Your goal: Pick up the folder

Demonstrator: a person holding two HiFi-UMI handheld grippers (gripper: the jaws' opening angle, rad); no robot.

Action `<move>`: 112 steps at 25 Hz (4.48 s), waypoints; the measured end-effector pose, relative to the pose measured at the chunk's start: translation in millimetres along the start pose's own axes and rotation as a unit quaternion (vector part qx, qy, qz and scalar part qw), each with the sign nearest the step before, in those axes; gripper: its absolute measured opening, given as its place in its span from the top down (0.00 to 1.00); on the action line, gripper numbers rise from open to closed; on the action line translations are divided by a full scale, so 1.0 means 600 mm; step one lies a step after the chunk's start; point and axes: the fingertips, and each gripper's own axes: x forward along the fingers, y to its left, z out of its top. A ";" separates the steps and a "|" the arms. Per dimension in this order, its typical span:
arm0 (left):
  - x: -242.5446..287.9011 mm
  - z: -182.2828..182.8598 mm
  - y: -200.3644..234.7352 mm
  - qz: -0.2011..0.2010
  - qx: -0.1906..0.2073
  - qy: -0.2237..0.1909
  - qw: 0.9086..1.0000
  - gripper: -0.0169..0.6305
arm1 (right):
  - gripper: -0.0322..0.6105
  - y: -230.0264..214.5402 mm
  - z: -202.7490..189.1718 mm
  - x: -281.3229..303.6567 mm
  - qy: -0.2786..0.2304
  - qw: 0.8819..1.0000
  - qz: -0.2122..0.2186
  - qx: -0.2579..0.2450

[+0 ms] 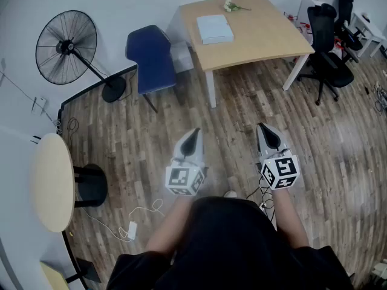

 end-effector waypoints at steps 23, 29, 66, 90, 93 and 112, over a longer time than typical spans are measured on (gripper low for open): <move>0.150 -0.052 -0.021 -0.038 0.001 0.028 0.999 0.97 | 0.95 -0.118 -0.045 0.048 0.023 0.999 -0.032 -0.019; 0.282 -0.083 0.038 -0.046 -0.011 0.038 0.998 0.97 | 0.95 -0.195 -0.068 0.152 0.059 0.997 -0.050 -0.020; 0.805 -0.040 0.474 -0.024 -0.049 0.049 0.997 0.97 | 0.95 -0.379 0.028 0.827 0.110 0.994 -0.014 0.004; 1.234 -0.081 0.627 0.094 -0.049 0.106 0.989 0.97 | 0.95 -0.718 -0.002 1.277 0.158 0.983 0.089 0.025; 1.273 -0.080 0.646 0.108 -0.051 0.108 0.987 0.97 | 0.95 -0.741 -0.007 1.321 0.167 0.980 0.104 0.027; 1.418 -0.202 0.769 0.079 -0.131 0.181 0.972 0.97 | 0.94 -0.804 -0.106 1.480 0.228 0.968 0.069 0.075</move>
